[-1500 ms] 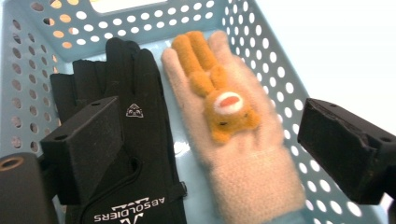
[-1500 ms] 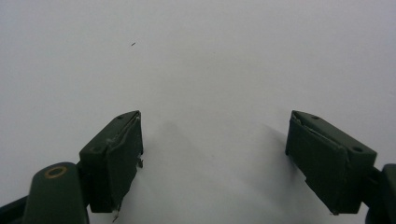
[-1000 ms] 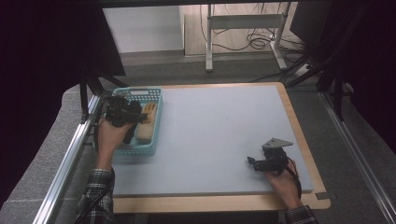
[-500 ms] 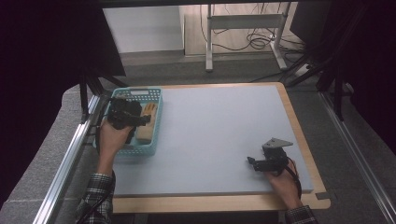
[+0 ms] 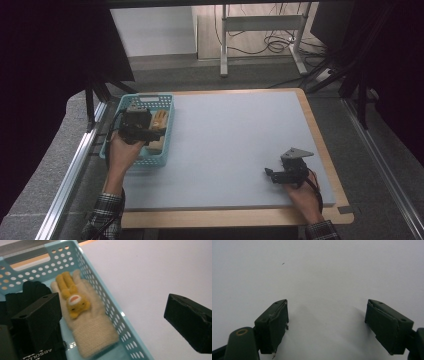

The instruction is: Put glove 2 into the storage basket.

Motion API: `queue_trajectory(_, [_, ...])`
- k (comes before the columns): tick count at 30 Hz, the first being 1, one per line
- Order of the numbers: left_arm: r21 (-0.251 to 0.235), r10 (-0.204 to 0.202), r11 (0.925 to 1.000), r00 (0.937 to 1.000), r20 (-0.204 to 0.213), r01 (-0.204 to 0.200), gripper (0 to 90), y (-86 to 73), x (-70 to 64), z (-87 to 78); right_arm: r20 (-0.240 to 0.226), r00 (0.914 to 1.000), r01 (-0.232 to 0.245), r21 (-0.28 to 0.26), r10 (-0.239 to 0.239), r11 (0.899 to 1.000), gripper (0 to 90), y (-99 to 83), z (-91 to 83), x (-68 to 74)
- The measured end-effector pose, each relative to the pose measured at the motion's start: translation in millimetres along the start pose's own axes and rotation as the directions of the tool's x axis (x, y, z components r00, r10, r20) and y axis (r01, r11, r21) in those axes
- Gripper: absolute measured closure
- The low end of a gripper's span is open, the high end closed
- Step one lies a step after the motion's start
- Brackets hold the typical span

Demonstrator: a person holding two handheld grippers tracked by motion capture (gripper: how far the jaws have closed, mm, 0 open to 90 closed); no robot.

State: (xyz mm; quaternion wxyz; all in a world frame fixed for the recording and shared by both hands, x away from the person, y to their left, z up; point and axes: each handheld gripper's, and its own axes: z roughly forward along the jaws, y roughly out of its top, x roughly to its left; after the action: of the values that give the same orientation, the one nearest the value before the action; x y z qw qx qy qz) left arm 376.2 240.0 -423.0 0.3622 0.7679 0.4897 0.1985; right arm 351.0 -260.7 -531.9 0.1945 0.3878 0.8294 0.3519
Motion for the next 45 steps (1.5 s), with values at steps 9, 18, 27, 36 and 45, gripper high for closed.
queue_trajectory(9, [-0.027, 0.006, 0.9996, 0.9995, 0.031, -0.005, 1.4, -4.1, -11.2, 1.0, 0.000, 1.0000, 0.000, 0.000, 0.000, 1.000, 18.5, 0.0, 0.0, 0.1])
queue_trajectory(18, [-0.023, 0.034, 0.9992, 0.9980, 0.053, -0.033, 1.4, -9.0, -22.1, 5.5, 0.001, 1.0000, 0.002, -0.002, -0.002, 1.000, 18.5, 0.0, 0.2, -0.1])
queue_trajectory(27, [-0.014, 0.052, 0.9986, 0.9951, 0.084, -0.051, 1.7, -13.0, -36.7, 14.1, 0.001, 1.0000, 0.001, -0.001, -0.001, 1.000, 18.5, 0.0, 0.1, 0.0])
queue_trajectory(36, [-0.025, 0.088, 0.9960, 0.9880, 0.126, -0.086, 1.7, -13.1, -58.0, 22.7, 0.000, 1.0000, 0.000, 0.000, 0.000, 1.000, 18.5, 0.1, 0.0, 0.1])
queue_trajectory(45, [-0.050, 0.122, 0.9921, 0.9781, 0.169, -0.115, 1.7, -14.6, -81.2, 27.7, 0.000, 1.0000, 0.001, -0.001, -0.001, 1.000, 18.4, 0.1, 0.1, 0.1])
